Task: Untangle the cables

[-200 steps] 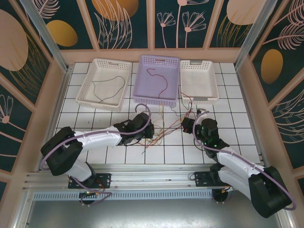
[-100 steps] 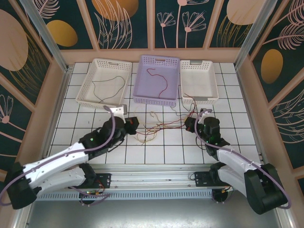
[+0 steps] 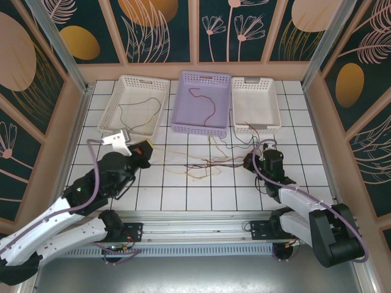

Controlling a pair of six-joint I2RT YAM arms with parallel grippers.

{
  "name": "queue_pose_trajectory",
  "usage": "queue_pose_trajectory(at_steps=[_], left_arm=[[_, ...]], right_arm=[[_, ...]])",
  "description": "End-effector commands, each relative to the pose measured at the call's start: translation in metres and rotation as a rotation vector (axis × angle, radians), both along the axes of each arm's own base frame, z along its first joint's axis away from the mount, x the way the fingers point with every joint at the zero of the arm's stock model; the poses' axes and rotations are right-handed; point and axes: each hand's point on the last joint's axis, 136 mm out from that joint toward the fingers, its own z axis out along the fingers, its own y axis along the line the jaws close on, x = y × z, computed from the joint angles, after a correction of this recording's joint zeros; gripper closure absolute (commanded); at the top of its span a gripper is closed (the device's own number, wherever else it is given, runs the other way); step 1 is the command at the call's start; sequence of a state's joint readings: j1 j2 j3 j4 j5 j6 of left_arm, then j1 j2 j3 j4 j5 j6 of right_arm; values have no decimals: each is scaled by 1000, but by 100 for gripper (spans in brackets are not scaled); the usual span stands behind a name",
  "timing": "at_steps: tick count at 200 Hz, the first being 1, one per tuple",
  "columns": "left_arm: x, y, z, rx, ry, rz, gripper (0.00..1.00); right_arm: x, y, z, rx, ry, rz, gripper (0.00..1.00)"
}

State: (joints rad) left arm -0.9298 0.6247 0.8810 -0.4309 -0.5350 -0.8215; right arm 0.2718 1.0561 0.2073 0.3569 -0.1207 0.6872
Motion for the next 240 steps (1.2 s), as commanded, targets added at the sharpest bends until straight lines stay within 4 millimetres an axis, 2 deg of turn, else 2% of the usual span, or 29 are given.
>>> queue_pose_trajectory(at_steps=[1,18,34,70,109,125,157,169,184,213,240], left_arm=[[-8,41,35,48,-60,111,100],[-17,62,61,28,-106,153,100],[-23,72,78,9,-136,160,100],[-24,73,97,44,-152,152,100],[-25,80,120,52,-197,174,100],[-28,94,134,44,-222,219,100],[-47,140,165,-46,-319,347,100],[-52,151,173,-56,-341,372,100],[-51,151,177,-20,-339,374,100],[-41,138,177,78,-304,366,100],[-35,126,174,98,-309,340,100]], right_arm=[[6,-11,-1,-33,21,-58,100],[7,-10,-3,-35,30,-56,100],[8,-8,-3,-30,28,-45,100],[9,1,-4,-11,24,0,100],[10,8,-13,-39,61,28,100],[10,5,-16,-68,73,16,100],[10,-4,-25,-119,120,-23,100],[11,-6,-28,-135,134,-35,100],[11,-10,-29,-150,143,-50,100],[11,-16,-31,-168,153,-79,100],[13,-12,-26,-154,125,-61,100]])
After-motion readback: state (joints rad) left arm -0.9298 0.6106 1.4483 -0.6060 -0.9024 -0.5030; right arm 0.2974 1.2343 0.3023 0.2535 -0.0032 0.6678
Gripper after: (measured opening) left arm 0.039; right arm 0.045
